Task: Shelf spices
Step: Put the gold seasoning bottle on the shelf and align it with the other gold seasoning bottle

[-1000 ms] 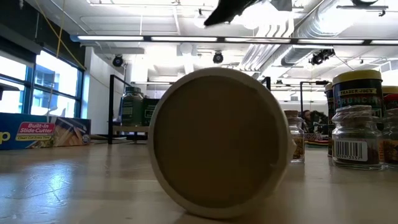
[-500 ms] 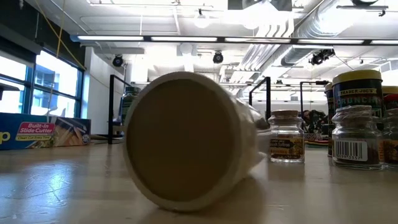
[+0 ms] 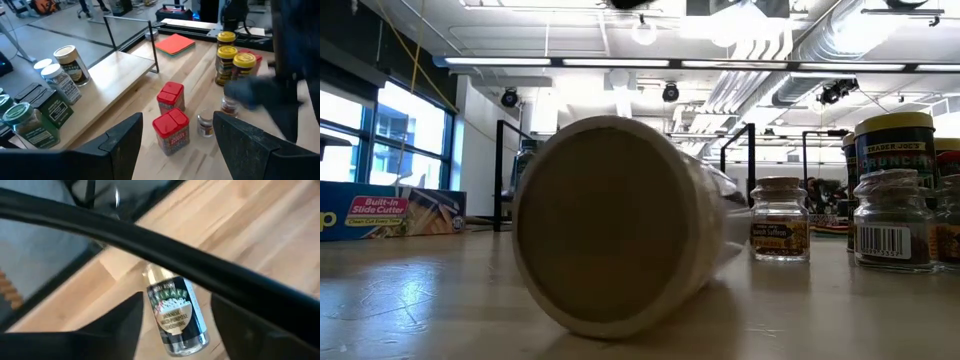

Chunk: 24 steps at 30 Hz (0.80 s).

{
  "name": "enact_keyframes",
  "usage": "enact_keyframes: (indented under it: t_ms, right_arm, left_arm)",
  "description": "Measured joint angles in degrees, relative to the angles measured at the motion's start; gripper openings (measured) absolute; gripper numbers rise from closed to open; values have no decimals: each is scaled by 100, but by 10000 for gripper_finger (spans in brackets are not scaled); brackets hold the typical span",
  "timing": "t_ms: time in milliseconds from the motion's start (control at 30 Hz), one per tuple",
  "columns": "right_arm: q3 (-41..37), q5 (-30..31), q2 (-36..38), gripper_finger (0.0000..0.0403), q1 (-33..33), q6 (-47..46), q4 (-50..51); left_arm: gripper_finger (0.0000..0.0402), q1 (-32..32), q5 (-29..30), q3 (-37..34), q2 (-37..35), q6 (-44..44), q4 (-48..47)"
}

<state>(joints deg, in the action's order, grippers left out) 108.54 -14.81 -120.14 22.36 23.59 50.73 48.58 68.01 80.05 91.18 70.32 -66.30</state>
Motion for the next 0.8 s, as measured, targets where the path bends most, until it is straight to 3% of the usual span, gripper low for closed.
enact_keyframes:
  t_ms: [167,300,667,800]
  right_arm:
    - [916,-28,-824,311,1,556,785]
    - [1281,-28,-1332,343,41,862,1093]
    - [1352,187,-2086,348,74,1238,1131]
    - [1352,-68,-2191,323,-26,1102,1051]
  left_arm:
    - [239,-142,-28,0,0,2,-4]
    - [239,-207,-73,-2,0,1,-2]
    - [239,-217,-195,-199,-2,194,3]
    - [239,-217,-193,-201,-2,204,3]
